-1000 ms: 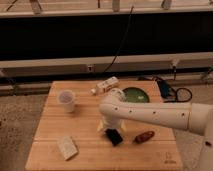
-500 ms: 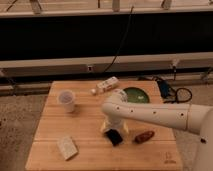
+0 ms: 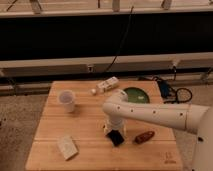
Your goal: Place the eraser in the ceramic cup
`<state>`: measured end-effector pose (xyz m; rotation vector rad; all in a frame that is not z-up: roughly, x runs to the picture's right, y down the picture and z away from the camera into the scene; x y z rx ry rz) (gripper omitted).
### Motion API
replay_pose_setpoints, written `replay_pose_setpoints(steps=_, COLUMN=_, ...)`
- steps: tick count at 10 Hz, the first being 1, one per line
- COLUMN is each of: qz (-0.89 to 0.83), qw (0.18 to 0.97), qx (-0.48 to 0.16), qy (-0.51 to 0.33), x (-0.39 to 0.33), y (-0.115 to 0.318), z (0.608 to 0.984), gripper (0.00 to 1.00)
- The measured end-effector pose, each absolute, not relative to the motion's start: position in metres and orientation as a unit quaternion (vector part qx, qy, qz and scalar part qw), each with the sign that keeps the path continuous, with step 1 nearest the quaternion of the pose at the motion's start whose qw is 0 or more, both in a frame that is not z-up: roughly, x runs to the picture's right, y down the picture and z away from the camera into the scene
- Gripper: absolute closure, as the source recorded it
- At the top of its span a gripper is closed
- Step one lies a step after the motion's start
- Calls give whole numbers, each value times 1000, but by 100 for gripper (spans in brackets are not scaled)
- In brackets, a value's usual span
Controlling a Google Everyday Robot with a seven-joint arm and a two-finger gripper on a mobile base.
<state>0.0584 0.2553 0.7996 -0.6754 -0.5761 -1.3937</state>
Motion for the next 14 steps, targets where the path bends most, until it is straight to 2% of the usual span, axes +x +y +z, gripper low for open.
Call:
replay_pose_setpoints(steps=4, qz=-615, qw=679, qx=-300, qy=-267, x=56, y=254, z=791, gripper=95)
replay_pose_setpoints(steps=5, qz=-609, qw=685, qx=-298, qy=-266, x=60, y=249, z=786, gripper=100)
replay_pose_setpoints(steps=9, qz=-617, qw=679, qx=-299, qy=-264, x=56, y=244, z=785, gripper=100)
replay_pose_setpoints(steps=14, qz=-624, qw=674, qx=-300, qy=-257, x=51, y=209, z=772, gripper=100)
